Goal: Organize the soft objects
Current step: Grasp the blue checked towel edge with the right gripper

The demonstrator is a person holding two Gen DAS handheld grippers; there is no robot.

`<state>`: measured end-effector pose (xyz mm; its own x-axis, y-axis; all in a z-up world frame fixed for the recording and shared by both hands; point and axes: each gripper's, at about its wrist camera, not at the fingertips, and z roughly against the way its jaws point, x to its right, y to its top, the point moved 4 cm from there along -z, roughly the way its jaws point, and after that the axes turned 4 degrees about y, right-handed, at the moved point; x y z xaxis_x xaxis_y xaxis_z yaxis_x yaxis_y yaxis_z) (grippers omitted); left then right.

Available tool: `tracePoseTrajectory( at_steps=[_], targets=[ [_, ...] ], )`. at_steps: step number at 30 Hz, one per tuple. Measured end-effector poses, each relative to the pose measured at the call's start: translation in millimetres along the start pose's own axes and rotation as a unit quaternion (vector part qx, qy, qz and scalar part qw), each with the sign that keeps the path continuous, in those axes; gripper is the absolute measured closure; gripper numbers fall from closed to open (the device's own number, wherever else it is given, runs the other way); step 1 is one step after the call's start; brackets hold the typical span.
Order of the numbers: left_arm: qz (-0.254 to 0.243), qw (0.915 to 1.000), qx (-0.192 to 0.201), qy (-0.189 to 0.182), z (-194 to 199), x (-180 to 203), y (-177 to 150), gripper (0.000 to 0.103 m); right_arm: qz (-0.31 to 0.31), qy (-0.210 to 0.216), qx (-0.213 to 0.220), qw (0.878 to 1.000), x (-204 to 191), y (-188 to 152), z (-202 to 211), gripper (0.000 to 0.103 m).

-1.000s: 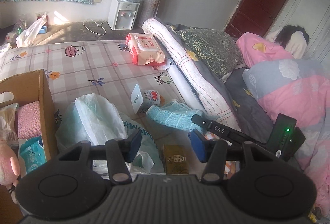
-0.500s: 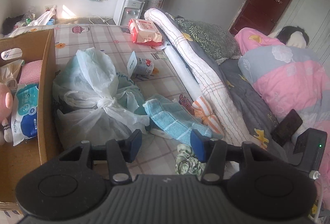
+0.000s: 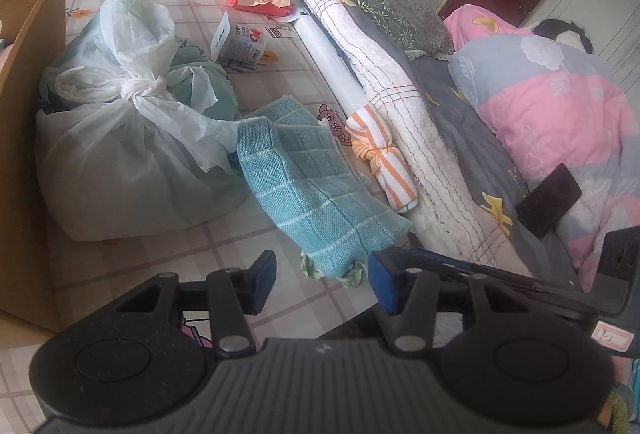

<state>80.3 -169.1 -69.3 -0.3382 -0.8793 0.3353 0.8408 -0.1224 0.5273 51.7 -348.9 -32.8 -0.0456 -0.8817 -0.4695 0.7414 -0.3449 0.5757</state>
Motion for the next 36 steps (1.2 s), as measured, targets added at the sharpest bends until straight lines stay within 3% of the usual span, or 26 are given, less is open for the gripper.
tracePoseTrajectory(
  at_steps=[4,7,13,18,23,30,36],
  targets=[
    [-0.030,0.9992,0.012,0.024,-10,8,-2,0.052,0.027,-0.021,0.010,0.999,12,26,3,0.064],
    [-0.077,0.9938,0.036,0.073,-17,17,-5,0.052,0.058,-0.010,0.002,0.998,15,53,-8,0.061],
    [-0.070,0.9929,0.052,0.081,-22,14,-1,0.052,0.123,0.024,-0.058,0.990,11,92,-59,0.050],
    [-0.086,0.9886,0.069,0.102,-30,18,5,0.052,0.122,0.036,-0.126,0.984,27,108,-112,0.049],
    [-0.094,0.9871,0.051,0.119,-50,18,7,0.054,0.155,0.009,-0.150,0.976,30,113,-140,0.049],
    [-0.086,0.9887,0.021,0.121,-66,9,5,0.055,0.180,0.011,-0.169,0.969,27,116,-158,0.034],
    [-0.073,0.9906,0.008,0.115,-70,2,4,0.055,0.173,0.025,-0.188,0.967,27,120,-164,0.032]
  ],
)
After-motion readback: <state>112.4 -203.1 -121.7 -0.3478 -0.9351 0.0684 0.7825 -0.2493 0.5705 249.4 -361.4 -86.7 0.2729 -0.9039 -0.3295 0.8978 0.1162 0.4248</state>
